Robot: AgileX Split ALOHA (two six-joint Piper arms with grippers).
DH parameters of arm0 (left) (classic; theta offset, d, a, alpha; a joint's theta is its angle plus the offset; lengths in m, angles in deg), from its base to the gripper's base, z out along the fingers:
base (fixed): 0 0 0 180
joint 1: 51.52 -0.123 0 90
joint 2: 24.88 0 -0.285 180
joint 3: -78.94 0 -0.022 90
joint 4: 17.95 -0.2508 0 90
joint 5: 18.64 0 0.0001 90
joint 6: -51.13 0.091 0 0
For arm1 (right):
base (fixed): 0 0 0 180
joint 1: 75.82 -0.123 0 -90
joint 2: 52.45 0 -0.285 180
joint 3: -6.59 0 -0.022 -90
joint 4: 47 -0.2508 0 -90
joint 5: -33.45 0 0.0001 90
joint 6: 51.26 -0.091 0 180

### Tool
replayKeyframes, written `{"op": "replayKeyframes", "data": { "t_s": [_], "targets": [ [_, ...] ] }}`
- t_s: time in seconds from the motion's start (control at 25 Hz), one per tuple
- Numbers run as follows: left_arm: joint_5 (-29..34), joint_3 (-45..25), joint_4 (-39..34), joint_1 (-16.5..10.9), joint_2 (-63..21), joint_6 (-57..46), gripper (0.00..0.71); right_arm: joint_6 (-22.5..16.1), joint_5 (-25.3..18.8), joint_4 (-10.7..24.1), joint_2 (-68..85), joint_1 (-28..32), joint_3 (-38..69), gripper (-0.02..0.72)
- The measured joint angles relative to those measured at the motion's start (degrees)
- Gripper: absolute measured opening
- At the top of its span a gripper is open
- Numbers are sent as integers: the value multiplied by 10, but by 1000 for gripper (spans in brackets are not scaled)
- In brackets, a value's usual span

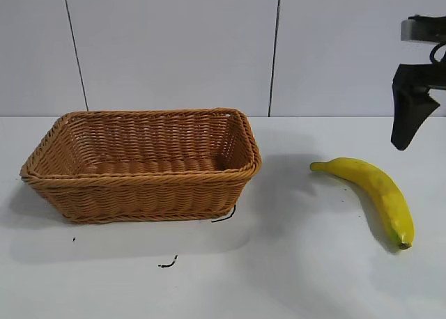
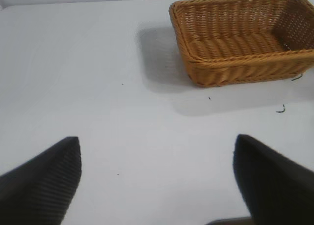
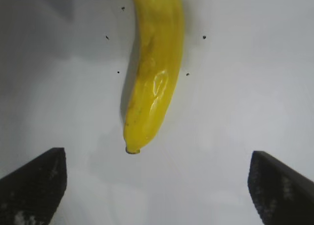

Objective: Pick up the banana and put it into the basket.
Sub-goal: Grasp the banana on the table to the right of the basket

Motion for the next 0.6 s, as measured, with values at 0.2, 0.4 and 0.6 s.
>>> {"op": "replayKeyframes", "data": {
  "t_s": [0.2,0.4,0.6],
  "targets": [
    [0,0,0,0,0,0,634,0,66,-13,-38,0,0,690],
    [0,0,0,0,0,0,634,2,95,-21,-60,0,-4,690],
    [0,0,0,0,0,0,634,2,74,-21,-66,-1,-25,690]
  ]
}}
